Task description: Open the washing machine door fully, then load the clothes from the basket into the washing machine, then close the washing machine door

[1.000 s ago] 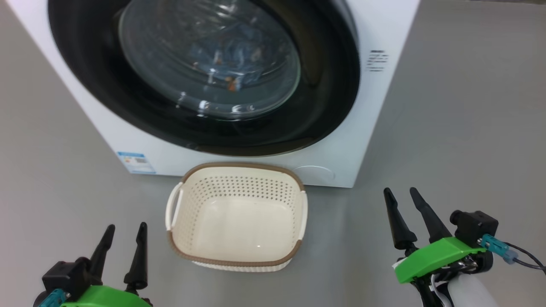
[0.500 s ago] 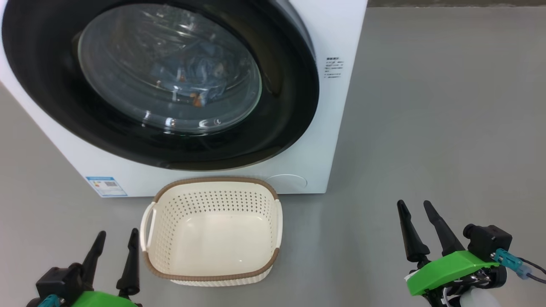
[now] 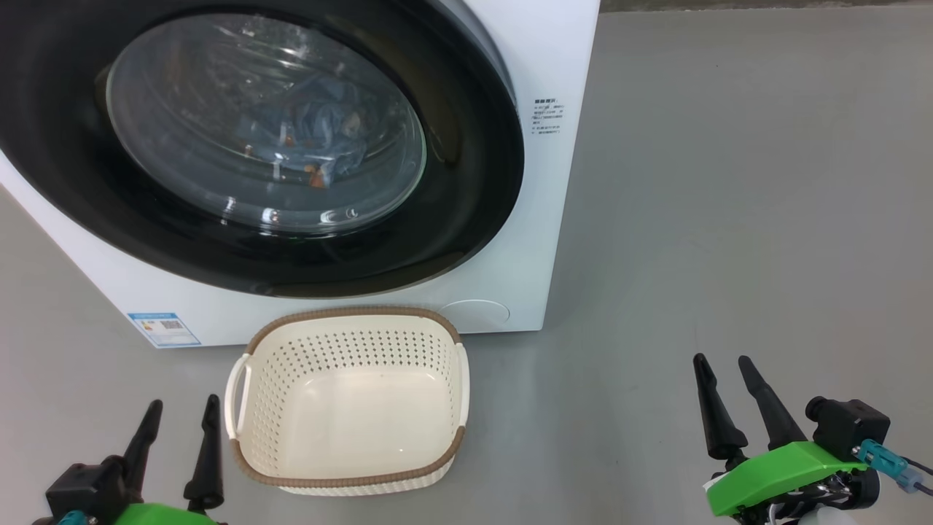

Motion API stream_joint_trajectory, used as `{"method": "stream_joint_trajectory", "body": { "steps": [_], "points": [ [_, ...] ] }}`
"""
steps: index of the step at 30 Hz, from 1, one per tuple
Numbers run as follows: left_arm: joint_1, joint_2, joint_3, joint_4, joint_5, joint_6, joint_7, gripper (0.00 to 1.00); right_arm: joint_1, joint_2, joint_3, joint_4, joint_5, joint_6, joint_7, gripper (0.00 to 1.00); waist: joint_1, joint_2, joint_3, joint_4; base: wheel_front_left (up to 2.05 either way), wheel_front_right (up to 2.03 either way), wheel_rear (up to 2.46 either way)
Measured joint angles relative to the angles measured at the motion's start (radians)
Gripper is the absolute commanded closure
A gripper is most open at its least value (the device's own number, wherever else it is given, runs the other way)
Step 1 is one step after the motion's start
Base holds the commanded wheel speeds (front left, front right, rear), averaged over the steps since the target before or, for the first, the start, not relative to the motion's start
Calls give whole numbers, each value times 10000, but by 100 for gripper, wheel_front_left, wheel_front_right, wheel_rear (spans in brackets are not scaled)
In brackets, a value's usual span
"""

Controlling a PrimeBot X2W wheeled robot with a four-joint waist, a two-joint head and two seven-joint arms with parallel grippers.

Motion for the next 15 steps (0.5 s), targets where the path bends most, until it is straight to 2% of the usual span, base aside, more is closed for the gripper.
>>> {"method": "stream_joint_trajectory", "body": {
  "steps": [15],
  "points": [
    [37, -63, 251, -107, 370, 0, 0, 0, 0, 48, -207, -105, -58, -2, 0, 0, 0, 0, -55, -90, 0, 0, 0]
  ]
}}
